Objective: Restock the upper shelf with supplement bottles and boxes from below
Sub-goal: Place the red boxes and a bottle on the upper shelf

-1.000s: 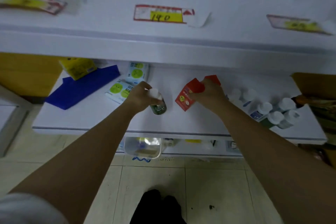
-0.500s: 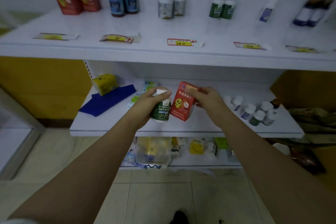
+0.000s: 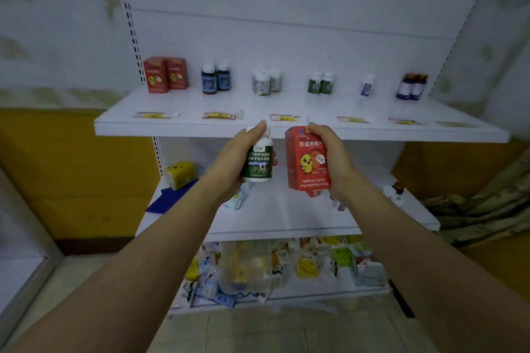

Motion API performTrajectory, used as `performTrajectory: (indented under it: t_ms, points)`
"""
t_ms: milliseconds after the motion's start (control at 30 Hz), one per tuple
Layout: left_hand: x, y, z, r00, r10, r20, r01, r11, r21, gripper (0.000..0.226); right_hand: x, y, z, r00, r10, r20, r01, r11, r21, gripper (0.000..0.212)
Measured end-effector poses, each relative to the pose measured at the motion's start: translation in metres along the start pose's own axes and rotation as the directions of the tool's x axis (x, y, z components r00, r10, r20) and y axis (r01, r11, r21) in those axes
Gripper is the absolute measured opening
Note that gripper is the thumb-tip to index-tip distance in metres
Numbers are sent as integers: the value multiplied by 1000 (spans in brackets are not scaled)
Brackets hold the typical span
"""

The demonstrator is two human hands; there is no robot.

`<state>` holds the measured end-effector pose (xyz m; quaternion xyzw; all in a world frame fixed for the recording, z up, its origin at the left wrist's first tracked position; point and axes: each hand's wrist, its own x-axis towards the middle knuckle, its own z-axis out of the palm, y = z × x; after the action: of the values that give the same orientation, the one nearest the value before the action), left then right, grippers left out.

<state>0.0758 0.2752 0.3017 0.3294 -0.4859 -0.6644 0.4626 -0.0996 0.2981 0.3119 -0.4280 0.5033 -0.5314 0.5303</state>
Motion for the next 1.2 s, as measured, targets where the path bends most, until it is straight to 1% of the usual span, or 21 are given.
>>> performTrajectory:
  t_ms: [133,233,300,500,600,667,767,800,933,1033,1200]
  points:
    - [-19,39,12,995,81,-52,-82,996,-22,34,-15,-33,15,997,-71,25,71,997,13,30]
    - [-30,64,15,989,127,-74,-126,992,18,38,-22,-53,26,992,-110,70,111,994,-8,31]
    - [-36,76,14,986,152,-75,-147,987,61,36,-24,-63,35,983,-146,108,149,988,-27,32]
    - [-52,99,-6,962,252,-105,-236,961,147,14,-23,-77,72,953,-206,220,208,978,15,30]
    - [-61,108,-25,949,274,-155,-246,953,180,17,-19,-77,93,941,-215,263,215,976,30,28]
    - [-67,114,-40,942,283,-181,-247,948,202,26,-16,-75,108,934,-222,280,225,974,22,27]
    - [-75,120,-64,931,298,-212,-250,942,226,39,-9,-70,133,932,-231,278,240,971,3,56]
    - [-76,122,-73,928,303,-218,-251,939,236,40,-4,-69,141,931,-235,280,244,970,2,58]
    - [-76,125,-110,923,307,-234,-244,933,264,41,14,-63,170,925,-221,309,240,970,-24,54]
    - [-65,127,-137,917,308,-255,-237,932,273,37,35,-58,189,926,-185,331,202,979,-18,52]
    - [-25,130,-185,912,305,-274,-217,926,308,46,97,-44,218,929,-155,335,186,980,-64,65]
